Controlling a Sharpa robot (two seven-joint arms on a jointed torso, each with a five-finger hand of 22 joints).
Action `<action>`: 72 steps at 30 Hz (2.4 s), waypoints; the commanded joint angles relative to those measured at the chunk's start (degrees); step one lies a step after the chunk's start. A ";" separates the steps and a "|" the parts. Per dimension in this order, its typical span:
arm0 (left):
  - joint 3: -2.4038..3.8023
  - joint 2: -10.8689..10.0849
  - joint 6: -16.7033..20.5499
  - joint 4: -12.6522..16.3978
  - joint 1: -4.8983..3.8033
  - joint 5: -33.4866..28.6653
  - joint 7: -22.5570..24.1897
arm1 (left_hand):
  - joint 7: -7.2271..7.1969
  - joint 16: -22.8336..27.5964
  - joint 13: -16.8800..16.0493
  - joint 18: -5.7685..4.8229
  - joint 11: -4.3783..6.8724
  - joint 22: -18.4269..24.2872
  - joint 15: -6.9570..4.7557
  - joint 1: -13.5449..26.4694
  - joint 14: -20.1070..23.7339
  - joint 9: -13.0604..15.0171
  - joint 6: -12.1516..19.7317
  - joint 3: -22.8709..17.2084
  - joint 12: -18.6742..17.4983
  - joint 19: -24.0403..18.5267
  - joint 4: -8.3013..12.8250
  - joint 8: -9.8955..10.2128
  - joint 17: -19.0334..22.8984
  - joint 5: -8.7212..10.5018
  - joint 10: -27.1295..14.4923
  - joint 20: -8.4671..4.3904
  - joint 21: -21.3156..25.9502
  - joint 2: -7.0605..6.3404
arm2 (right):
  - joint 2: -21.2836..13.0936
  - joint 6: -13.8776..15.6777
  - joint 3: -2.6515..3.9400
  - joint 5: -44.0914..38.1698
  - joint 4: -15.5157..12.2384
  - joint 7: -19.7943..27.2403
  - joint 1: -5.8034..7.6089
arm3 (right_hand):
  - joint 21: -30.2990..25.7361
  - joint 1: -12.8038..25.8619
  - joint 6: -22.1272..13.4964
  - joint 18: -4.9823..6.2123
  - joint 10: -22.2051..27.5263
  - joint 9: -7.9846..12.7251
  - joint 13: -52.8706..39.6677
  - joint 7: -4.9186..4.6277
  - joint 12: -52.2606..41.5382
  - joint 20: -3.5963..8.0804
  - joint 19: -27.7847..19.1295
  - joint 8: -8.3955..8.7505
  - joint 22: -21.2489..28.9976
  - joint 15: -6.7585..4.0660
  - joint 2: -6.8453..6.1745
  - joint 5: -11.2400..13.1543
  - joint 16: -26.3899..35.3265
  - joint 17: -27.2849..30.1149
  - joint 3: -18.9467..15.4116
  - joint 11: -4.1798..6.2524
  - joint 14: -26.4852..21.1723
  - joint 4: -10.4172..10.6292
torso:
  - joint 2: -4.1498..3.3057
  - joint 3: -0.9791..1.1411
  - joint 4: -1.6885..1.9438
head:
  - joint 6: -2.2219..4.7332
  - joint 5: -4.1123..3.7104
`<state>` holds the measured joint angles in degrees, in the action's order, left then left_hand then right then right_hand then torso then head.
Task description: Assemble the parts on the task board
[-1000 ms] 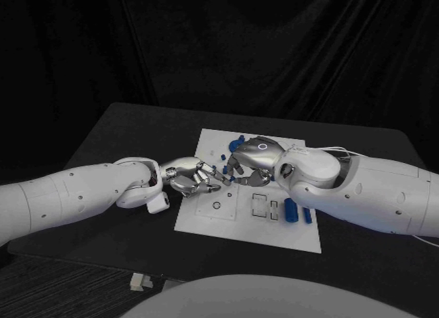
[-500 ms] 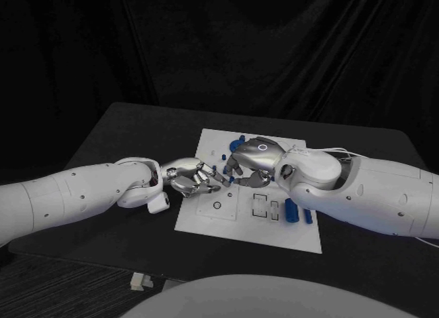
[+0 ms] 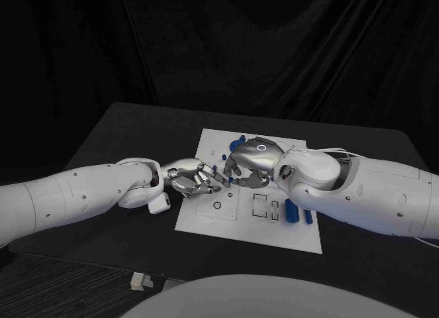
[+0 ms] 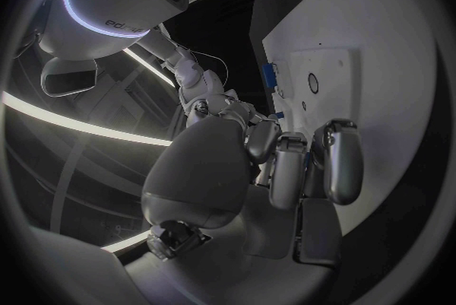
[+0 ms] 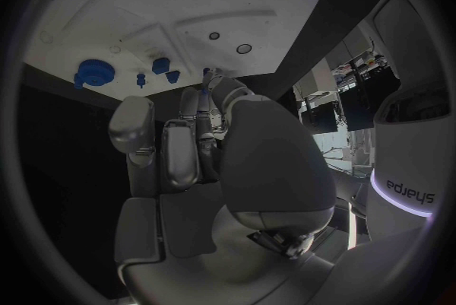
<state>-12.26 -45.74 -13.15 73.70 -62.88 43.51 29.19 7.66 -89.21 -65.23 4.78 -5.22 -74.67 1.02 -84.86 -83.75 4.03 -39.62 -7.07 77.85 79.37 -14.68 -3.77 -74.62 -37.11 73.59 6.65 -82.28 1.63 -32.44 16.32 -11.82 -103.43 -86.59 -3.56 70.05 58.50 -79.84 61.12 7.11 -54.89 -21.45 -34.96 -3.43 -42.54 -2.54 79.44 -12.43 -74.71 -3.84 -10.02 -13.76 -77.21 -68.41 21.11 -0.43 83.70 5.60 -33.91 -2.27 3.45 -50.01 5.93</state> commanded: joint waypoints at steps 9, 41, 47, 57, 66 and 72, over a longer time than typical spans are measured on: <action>0.06 -0.47 -0.62 0.34 0.20 -0.02 0.10 | -0.28 -0.79 -24.77 -1.73 2.62 -8.90 -0.94 -0.18 -6.25 -0.39 0.19 -1.91 12.15 0.01 0.50 0.15 -15.38 0.75 16.41 -0.17 0.22 -1.39 | -0.01 0.32 0.04 -0.41 0.10 -0.05 -0.38 | 2.26 -0.52 0.42 -1.81 -1.71 -3.65 7.85 -1.57 9.80 -0.94 1.37 -1.46 -8.24 1.26 0.54 -2.59 -0.41 -1.07 3.67 -1.14 1.04 -0.63 | -0.03 0.00 0.02 | 0.01 0.15; 0.06 -5.85 3.08 3.37 0.21 -0.02 1.83 | 0.15 -0.79 -24.77 -1.75 2.33 -8.97 -0.74 0.78 -6.25 0.25 -5.31 -2.73 12.15 0.04 0.65 -0.89 -15.38 0.74 16.41 -0.04 0.31 -1.62 | -0.48 0.79 0.04 -0.41 1.27 -0.23 -1.34 | 3.02 -2.72 0.94 -1.82 -5.68 -3.96 13.90 -2.61 16.08 -1.46 1.27 -0.70 -8.37 1.81 0.84 -5.87 -0.16 -0.60 4.75 -1.74 0.86 -3.69 | 0.00 -0.01 0.06 | 0.01 0.36; 0.06 -7.23 3.94 4.15 0.21 -0.02 2.09 | 0.19 -0.79 -24.77 -1.74 2.30 -8.97 -0.72 0.85 -6.25 0.26 -5.45 -2.79 12.15 0.04 0.67 -0.93 -15.38 0.71 16.41 -0.01 0.33 -1.66 | -0.37 0.48 0.04 -0.41 1.47 -0.12 -2.05 | 3.00 -2.58 1.06 -1.81 -5.96 -3.99 14.13 -2.61 16.29 -1.46 1.24 -0.70 -8.36 1.81 0.88 -5.73 -0.18 -0.63 4.65 -1.74 0.87 -3.68 | 0.00 -0.01 0.03 | 0.01 0.58; 0.06 -9.13 4.92 5.37 0.20 -0.02 2.40 | 0.29 -0.79 -24.77 -1.65 2.22 -8.79 -0.66 1.02 -6.25 0.29 -5.78 -2.89 12.15 -0.27 0.70 -1.02 -15.38 0.66 16.41 0.03 0.59 -1.75 | 0.31 0.13 0.04 -0.41 1.90 0.14 -3.41 | 3.11 -2.17 1.24 -1.82 -6.35 -4.05 14.57 -2.55 16.77 -1.47 1.23 -0.68 -8.36 1.80 0.98 -5.19 -0.22 -0.68 4.39 -1.71 0.89 -3.53 | 0.05 -0.01 0.02 | 0.01 1.06; 0.06 -10.00 5.30 5.74 0.19 -0.02 2.54 | 0.34 -0.79 -24.77 -1.58 2.18 -8.65 -0.63 1.12 -6.25 0.31 -5.94 -2.94 12.15 -0.52 0.71 -1.07 -15.38 0.64 16.41 0.06 0.79 -1.80 | 0.82 0.79 0.04 -0.41 2.08 0.21 -3.92 | 3.16 -2.08 1.28 -1.83 -6.45 -4.06 14.68 -2.52 16.87 -1.47 1.24 -0.67 -8.37 1.79 1.01 -5.07 -0.29 -0.79 4.33 -1.69 0.92 -3.49 | -0.01 -0.02 0.06 | 0.01 1.69; 0.06 -10.31 5.36 5.99 0.19 -0.02 2.57 | 0.34 -0.79 -24.77 -1.58 2.18 -8.65 -0.63 1.12 -6.25 0.31 -5.94 -2.94 12.15 -0.52 0.71 -1.07 -15.38 0.64 16.41 0.06 0.79 -1.80 | 0.99 0.84 0.04 -0.41 2.14 0.14 -4.03 | 3.16 -2.08 1.28 -1.83 -6.45 -4.06 14.68 -2.52 16.87 -1.47 1.24 -0.67 -8.37 1.79 1.01 -5.07 -0.29 -0.79 4.33 -1.69 0.92 -3.49 | 0.03 -0.03 0.06 | 0.01 1.77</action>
<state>-12.24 -55.99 -8.13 79.48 -62.76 43.54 30.53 8.28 -89.21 -65.53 4.78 -5.11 -74.67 1.02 -84.17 -83.75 4.06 -44.96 -7.08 77.94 79.33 -14.68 -4.32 -74.62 -37.10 73.90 6.68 -82.18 0.96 -31.50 16.30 -11.82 -103.43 -84.48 -3.41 66.17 59.95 -81.68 60.22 7.10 -61.02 -22.89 -20.80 -5.58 -26.58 -3.60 80.46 -12.30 -74.71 -2.18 -10.19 -17.31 -77.21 -68.53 24.81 -2.26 84.47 1.89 -33.89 -2.30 3.52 -50.01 7.64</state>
